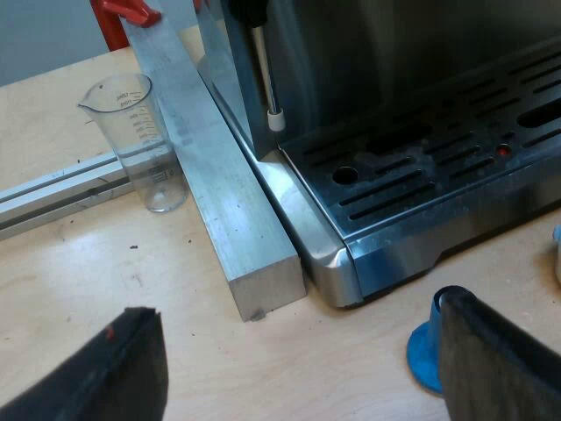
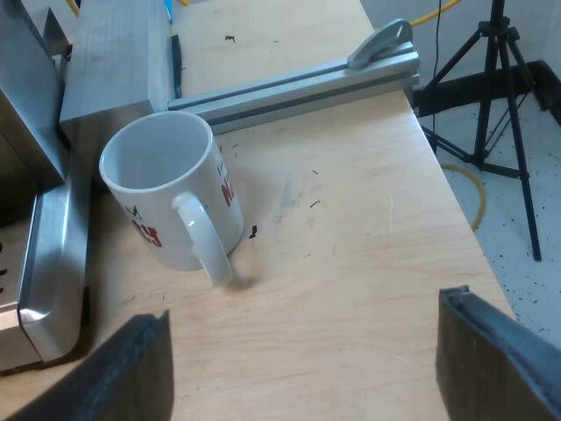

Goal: Put the handle in the coffee machine

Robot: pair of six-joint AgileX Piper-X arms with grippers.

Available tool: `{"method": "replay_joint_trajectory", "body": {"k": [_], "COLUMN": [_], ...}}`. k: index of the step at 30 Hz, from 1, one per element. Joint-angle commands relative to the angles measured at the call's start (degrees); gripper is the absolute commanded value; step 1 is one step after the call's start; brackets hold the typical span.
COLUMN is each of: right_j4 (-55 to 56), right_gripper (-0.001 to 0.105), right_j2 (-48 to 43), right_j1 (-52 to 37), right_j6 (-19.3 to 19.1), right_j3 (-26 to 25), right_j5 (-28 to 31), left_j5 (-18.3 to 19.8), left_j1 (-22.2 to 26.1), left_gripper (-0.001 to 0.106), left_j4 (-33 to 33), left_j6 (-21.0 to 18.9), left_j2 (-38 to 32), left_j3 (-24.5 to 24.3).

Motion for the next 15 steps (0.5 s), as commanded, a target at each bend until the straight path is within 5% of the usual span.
{"method": "replay_joint_trajectory", "body": {"k": [1,15], "right_j4": [-0.48,-0.48], "right_gripper": [0.065,0.065], "right_j2": [-2.19,-2.05], "right_j1": [-0.07,-0.07], "right_j6": [-0.09,-0.27], "right_j3": [-0.27,-0.27], "right_j5": [-0.07,0.37], "left_j5": [0.32,1.67], "left_j1": [-0.26,-0.26], "left_gripper": [0.066,0.066], "left_j4": [-0.45,-0.45], "left_j6": [-0.62,-0.62], "left_j2": [-7.85,-6.02], "left_j3": [-0.03,-0.03]}}
